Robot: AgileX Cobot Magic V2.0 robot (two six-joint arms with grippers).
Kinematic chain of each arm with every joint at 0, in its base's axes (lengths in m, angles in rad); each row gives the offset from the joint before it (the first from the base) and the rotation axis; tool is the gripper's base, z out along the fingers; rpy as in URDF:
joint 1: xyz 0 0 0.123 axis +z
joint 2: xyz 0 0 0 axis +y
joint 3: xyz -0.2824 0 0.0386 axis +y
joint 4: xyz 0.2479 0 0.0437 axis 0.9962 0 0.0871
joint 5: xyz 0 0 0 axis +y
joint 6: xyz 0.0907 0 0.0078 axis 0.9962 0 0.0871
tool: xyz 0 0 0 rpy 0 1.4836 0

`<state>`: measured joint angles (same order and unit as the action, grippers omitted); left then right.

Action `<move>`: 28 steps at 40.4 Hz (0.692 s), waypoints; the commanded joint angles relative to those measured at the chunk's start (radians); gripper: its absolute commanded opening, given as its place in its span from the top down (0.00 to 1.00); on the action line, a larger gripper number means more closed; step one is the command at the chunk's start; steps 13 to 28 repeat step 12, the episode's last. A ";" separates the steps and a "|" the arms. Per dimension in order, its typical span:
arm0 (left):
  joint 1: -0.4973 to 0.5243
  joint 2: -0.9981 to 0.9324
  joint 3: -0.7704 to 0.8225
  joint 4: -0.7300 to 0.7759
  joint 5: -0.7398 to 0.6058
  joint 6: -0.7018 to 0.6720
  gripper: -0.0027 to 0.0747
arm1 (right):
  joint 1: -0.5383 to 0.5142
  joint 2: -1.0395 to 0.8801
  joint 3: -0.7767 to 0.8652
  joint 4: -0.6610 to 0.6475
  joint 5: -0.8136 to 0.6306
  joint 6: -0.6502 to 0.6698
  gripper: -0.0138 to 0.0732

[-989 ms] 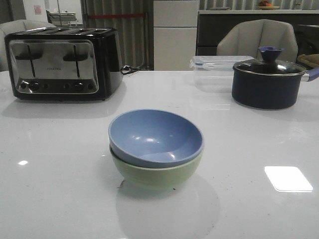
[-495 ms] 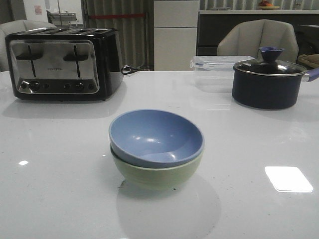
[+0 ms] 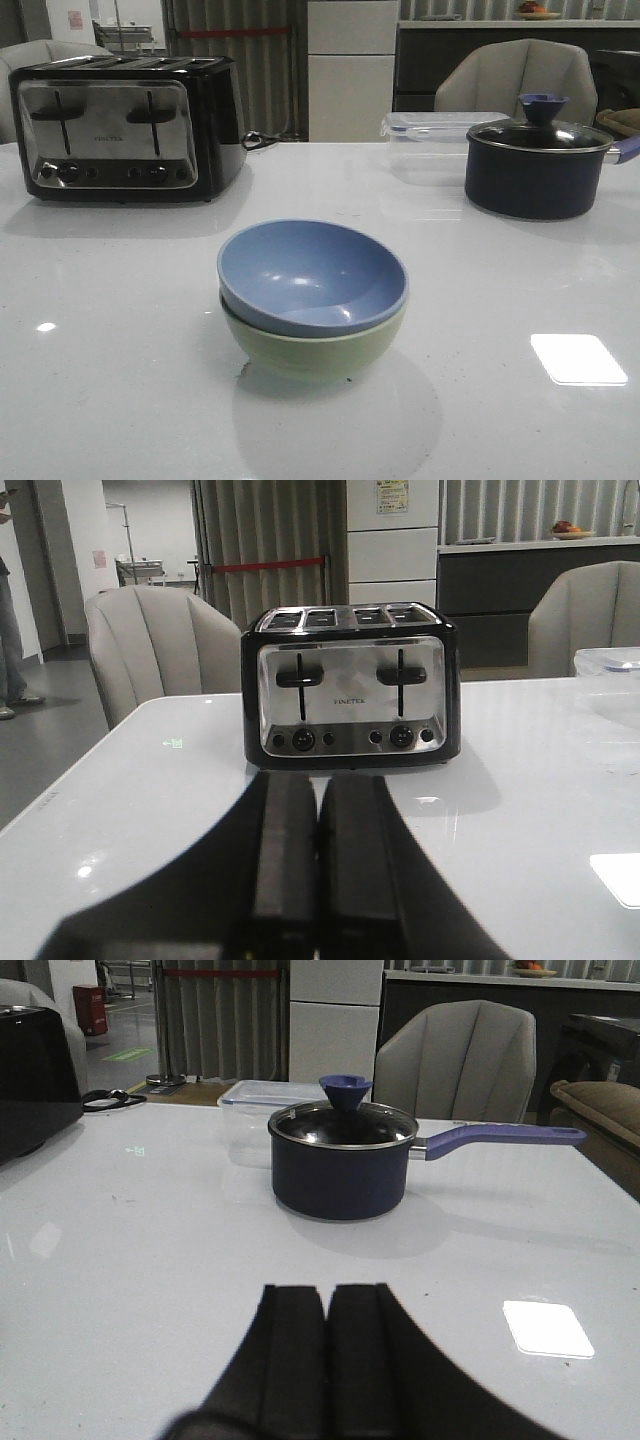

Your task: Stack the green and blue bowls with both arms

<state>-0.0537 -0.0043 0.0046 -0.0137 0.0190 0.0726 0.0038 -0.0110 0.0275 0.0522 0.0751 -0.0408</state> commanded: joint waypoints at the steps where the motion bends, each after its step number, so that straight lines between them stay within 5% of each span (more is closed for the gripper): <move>1: 0.002 -0.020 0.003 -0.005 -0.085 -0.010 0.84 | -0.018 -0.019 -0.003 -0.006 -0.090 -0.003 0.78; 28: 0.002 -0.020 0.003 -0.005 -0.085 -0.010 0.84 | -0.029 -0.019 -0.003 -0.006 -0.089 -0.003 0.78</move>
